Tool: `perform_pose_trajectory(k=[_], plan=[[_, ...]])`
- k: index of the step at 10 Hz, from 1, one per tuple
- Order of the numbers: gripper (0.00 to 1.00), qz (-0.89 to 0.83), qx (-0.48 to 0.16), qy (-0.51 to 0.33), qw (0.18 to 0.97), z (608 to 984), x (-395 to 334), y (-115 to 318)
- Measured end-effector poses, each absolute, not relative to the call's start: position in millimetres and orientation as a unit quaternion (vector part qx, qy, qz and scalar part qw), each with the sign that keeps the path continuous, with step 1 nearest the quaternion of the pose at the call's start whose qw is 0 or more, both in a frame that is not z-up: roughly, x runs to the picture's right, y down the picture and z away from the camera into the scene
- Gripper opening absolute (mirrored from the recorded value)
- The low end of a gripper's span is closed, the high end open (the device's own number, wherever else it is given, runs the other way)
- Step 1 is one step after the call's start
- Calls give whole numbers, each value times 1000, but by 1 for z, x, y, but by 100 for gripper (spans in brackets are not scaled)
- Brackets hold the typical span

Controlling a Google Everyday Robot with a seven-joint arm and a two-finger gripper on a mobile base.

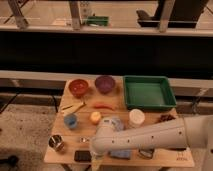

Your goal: Place eraser in purple bowl

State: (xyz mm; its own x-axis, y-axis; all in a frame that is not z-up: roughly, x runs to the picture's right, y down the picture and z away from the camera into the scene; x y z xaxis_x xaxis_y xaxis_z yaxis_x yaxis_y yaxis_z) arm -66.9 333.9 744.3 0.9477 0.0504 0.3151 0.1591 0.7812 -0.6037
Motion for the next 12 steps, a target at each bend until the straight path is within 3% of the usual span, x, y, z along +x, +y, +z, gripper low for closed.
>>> perform_pose_trajectory(k=[2, 3, 9, 11, 12], plan=[[79, -31, -330, -166, 929, 746, -68, 337], [74, -32, -330, -169, 928, 746, -68, 339], [12, -33, -328, -182, 926, 741, -75, 335], [1, -36, -328, -188, 925, 731, -74, 327], [0, -33, -334, -189, 923, 723, -73, 319]])
